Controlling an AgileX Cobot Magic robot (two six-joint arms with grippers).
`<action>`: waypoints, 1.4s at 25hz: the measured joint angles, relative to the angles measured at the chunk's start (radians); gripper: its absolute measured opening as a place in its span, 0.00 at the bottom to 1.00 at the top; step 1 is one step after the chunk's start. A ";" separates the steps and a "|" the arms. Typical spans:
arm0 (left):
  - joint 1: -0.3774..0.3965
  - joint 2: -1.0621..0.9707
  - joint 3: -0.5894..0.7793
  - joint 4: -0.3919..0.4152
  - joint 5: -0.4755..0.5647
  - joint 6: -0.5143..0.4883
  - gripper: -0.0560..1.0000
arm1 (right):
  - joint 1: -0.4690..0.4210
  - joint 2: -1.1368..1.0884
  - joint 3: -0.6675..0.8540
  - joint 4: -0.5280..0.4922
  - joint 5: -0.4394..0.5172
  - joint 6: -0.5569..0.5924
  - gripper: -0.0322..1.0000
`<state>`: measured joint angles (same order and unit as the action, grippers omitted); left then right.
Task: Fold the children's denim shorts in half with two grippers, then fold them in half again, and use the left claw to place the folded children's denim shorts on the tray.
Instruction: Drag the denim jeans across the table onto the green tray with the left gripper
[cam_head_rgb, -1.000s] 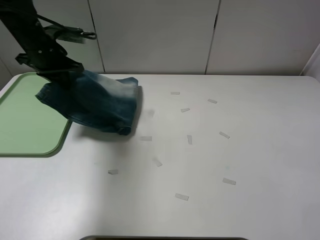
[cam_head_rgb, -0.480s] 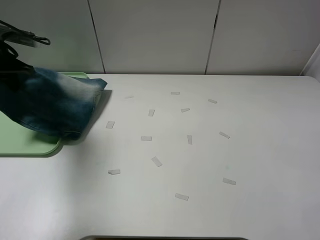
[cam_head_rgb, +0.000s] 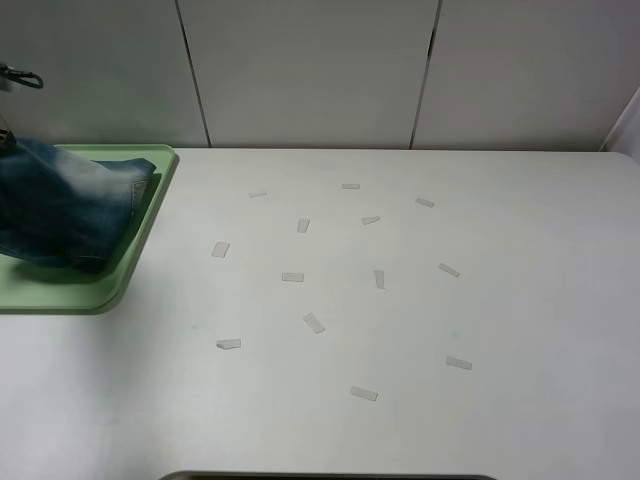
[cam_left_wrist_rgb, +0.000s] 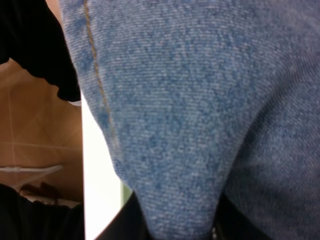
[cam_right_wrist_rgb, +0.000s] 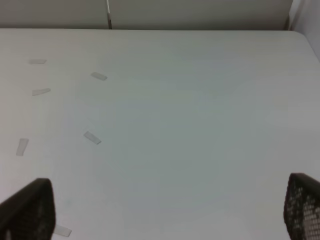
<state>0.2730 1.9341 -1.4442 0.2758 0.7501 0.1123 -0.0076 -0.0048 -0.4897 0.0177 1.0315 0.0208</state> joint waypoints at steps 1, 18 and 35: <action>0.000 0.011 0.000 -0.001 -0.003 0.000 0.20 | 0.000 0.000 0.000 0.000 0.000 0.000 0.70; 0.000 0.050 0.000 -0.008 -0.029 -0.067 0.86 | 0.000 0.000 0.000 0.000 0.000 0.000 0.70; 0.000 -0.146 0.000 -0.056 0.132 -0.067 0.99 | 0.000 0.000 0.000 0.000 0.000 0.000 0.70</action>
<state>0.2730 1.7878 -1.4442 0.2196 0.8818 0.0452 -0.0076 -0.0048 -0.4897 0.0177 1.0315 0.0208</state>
